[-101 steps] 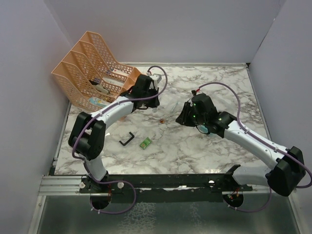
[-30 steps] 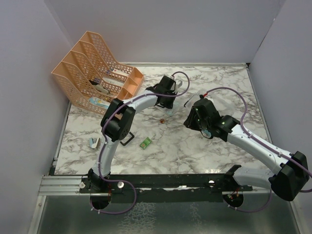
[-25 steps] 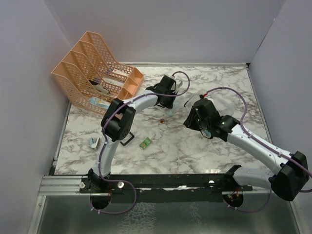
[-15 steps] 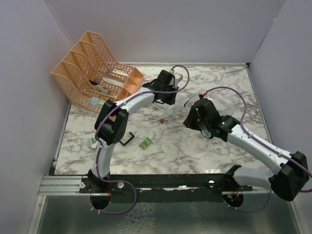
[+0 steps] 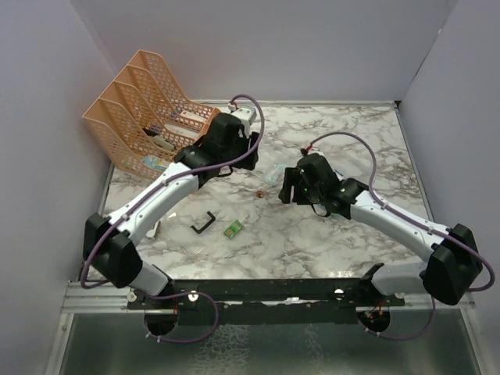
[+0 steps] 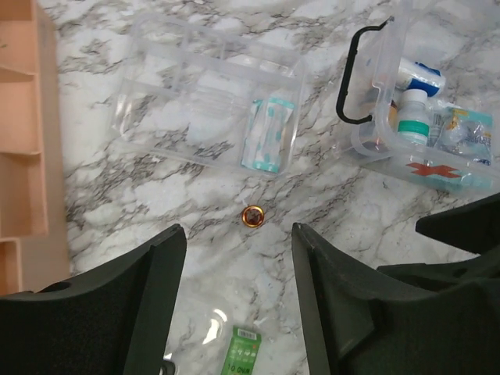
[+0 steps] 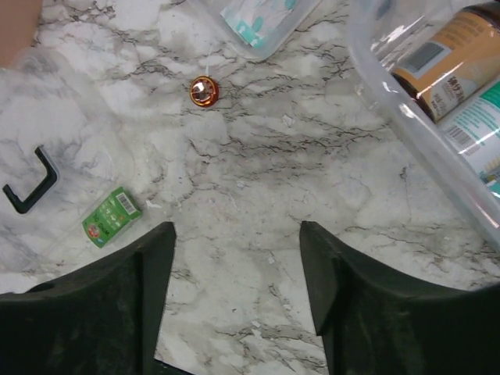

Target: Organize the medicine kit

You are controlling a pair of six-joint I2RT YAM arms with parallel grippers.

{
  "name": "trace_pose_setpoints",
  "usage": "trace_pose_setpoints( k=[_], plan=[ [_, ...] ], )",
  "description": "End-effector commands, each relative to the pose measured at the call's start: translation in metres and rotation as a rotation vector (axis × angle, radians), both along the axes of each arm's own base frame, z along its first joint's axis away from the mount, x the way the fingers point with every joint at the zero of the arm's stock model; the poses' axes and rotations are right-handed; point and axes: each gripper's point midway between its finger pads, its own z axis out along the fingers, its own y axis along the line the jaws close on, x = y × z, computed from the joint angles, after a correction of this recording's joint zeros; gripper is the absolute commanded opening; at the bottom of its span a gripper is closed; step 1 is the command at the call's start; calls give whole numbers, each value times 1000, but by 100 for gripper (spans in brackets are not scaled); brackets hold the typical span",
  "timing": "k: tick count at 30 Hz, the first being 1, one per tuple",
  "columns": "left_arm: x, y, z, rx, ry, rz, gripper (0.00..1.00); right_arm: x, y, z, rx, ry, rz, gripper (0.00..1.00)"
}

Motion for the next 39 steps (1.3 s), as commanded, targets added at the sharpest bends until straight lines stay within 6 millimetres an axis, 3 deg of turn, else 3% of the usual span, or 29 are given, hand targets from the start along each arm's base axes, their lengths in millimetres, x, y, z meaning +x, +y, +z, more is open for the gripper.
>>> trace_pose_setpoints(
  k=[1,4,6,9,10,13,23,31,39],
  plan=[
    [-19,53,15,52,-49,162,62,14,33,21,2,-70,80,70],
    [-37,82,23,54,-90,235,68,18,50,15,-43,-55,101,70],
    [-47,102,31,43,-132,302,76,22,61,9,-53,-38,109,64],
    [-57,115,35,31,-200,307,84,33,73,-5,-73,-14,103,53],
    [-58,121,36,32,-224,324,89,38,76,-10,-86,-7,91,52],
    [-62,138,36,0,-250,423,92,53,79,-25,-139,25,25,50],
    [-72,143,23,-141,-248,500,92,78,83,-87,-222,99,-149,50],
    [-75,145,26,-129,-246,496,92,73,93,-102,-220,139,-76,51],
    [-78,148,31,-150,-259,504,92,72,90,-116,-303,181,-66,42]
  ],
)
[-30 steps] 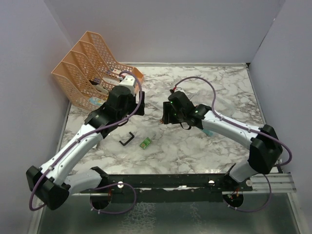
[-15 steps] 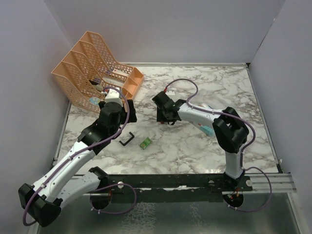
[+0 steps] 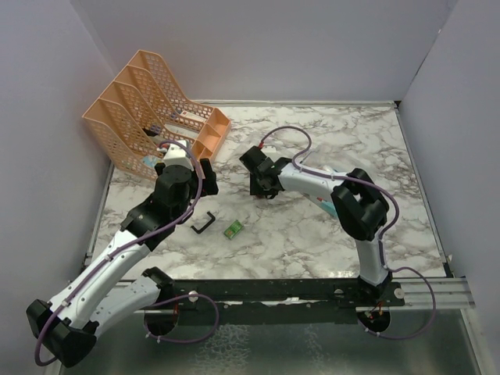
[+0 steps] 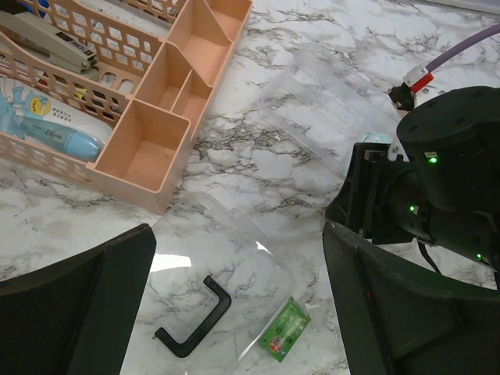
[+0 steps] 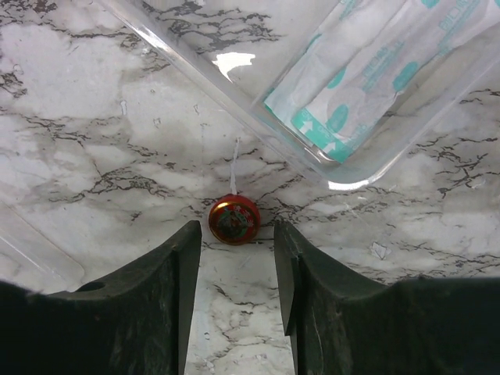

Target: Organize the medicine kit

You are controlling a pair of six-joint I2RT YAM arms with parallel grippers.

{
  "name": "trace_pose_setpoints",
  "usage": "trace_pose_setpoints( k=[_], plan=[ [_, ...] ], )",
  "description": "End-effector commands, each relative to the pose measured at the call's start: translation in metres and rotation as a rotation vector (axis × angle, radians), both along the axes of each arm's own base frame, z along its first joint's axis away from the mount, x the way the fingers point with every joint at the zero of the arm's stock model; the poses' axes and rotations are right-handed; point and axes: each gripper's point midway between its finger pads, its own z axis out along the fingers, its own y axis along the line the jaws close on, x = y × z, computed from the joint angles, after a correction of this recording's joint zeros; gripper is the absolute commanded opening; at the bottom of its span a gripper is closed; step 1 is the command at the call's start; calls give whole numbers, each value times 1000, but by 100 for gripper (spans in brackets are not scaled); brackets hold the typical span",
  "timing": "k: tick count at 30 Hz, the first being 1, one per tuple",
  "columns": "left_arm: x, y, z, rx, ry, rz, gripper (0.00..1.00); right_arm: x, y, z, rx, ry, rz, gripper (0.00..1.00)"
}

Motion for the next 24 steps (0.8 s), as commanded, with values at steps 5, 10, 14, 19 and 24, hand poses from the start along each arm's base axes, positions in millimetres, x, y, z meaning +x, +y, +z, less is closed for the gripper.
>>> trace_pose_setpoints(
  k=[5,10,14,19,24],
  plan=[
    [0,4,16,-39,-44,25,92,-6,-4,-19,-104,52,23,42],
    [-1,5,16,-41,-45,27,92,-6,-8,-23,-134,52,16,41],
    [-1,5,15,-42,-44,30,92,-3,-8,-27,-145,47,20,36],
    [-1,5,15,-42,-43,33,92,1,-3,-36,-148,45,31,35],
    [0,6,12,-35,-37,39,92,2,-2,-38,-149,49,28,24]
  ],
)
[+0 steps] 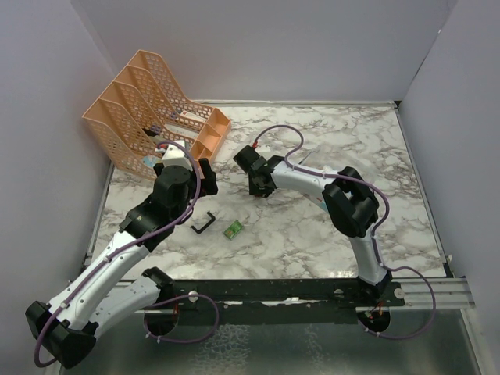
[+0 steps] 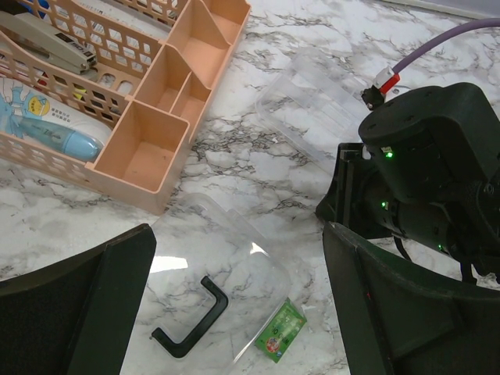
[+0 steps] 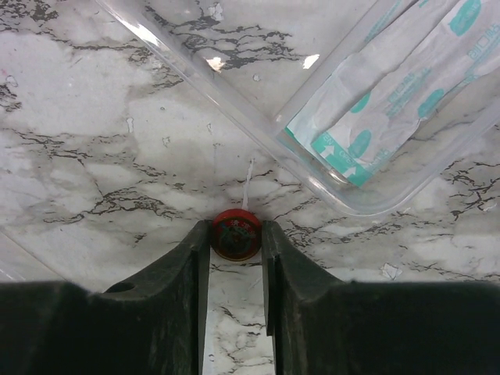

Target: Organize the medicine kit

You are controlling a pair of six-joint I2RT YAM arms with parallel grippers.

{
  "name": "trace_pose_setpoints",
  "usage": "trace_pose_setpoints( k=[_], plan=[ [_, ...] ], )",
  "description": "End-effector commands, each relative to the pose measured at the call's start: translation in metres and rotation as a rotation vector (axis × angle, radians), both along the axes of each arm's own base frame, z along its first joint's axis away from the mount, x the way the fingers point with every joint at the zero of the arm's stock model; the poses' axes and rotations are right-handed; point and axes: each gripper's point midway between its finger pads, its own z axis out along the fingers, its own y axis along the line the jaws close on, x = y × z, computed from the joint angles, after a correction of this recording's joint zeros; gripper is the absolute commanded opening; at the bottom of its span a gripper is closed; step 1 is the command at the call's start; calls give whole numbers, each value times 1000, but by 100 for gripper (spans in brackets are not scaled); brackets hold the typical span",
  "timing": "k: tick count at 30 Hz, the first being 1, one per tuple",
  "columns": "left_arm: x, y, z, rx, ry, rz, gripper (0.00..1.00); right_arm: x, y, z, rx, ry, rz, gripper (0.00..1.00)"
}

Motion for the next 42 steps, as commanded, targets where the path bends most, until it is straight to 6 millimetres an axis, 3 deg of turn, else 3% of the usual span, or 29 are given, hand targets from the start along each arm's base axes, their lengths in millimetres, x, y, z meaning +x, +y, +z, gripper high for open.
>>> trace_pose_setpoints(
  k=[1,5,9,14,21,27,33,42],
  plan=[
    [3,5,6,-12,-21,35,92,-7,-11,-26,-76,34,-3,23],
    [3,5,5,-10,-18,39,92,-4,-9,-10,-50,3,-6,22],
    [3,5,4,-10,-16,42,92,10,-1,24,-9,-75,-3,22],
    [4,7,1,-6,-11,53,92,41,4,71,43,-210,-22,23],
    [5,10,0,-9,-13,77,92,88,-13,93,54,-300,-108,22],
    [5,10,1,-34,-25,89,92,122,-38,102,63,-344,-177,23],
    [7,8,1,-70,-49,91,92,146,-61,95,65,-348,-226,23],
    [10,4,-8,-61,-24,85,92,171,-68,76,58,-321,-226,23]
  ],
)
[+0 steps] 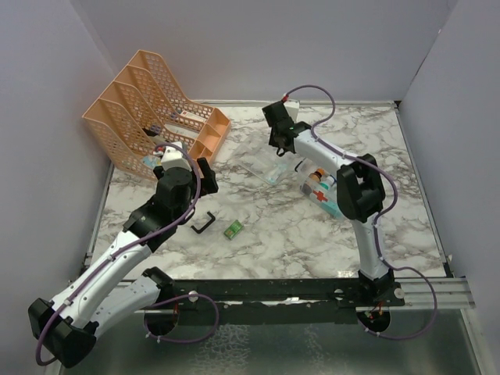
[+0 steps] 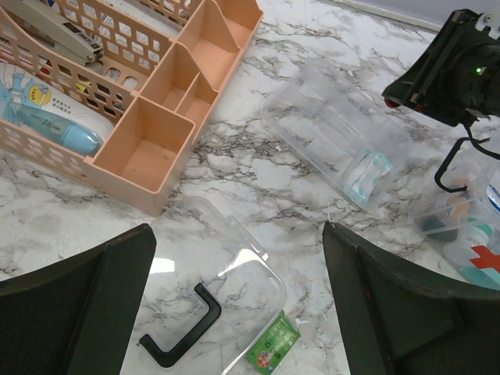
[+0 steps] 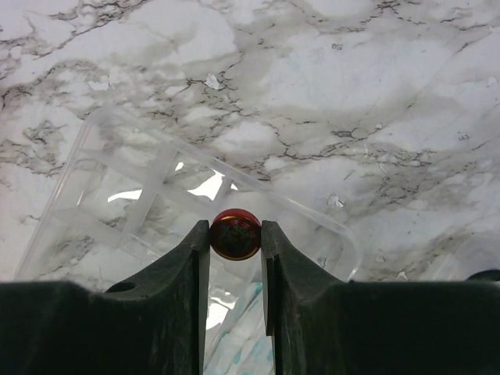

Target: Organize the medicine kit

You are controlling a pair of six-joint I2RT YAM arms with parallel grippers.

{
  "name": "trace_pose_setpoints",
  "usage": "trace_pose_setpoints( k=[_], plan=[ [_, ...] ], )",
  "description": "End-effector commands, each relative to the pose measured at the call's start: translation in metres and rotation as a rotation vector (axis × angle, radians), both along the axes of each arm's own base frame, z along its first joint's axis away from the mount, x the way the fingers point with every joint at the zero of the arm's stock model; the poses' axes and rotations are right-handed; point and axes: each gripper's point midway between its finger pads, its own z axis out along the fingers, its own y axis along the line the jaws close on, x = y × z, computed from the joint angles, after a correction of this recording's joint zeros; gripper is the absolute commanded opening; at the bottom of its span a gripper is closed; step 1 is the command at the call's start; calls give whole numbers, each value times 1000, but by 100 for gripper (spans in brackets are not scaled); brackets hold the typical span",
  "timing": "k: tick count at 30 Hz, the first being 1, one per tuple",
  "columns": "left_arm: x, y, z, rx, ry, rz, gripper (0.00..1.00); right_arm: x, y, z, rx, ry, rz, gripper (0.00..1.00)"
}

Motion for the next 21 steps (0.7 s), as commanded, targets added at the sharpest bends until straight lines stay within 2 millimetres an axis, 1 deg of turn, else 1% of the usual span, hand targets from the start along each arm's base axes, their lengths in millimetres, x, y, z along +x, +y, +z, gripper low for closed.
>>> trace_pose_setpoints(
  k=[1,7,15,21],
  plan=[
    [5,1,-1,-12,-10,22,92,15,7,-9,1,-2,21,23],
    [5,1,-4,-5,-4,23,92,17,9,-23,5,29,37,23],
    [5,1,-4,-4,-4,23,92,14,2,-36,-7,61,20,23],
    [6,0,-4,1,-1,21,92,16,-5,-43,-12,72,1,23]
  ],
)
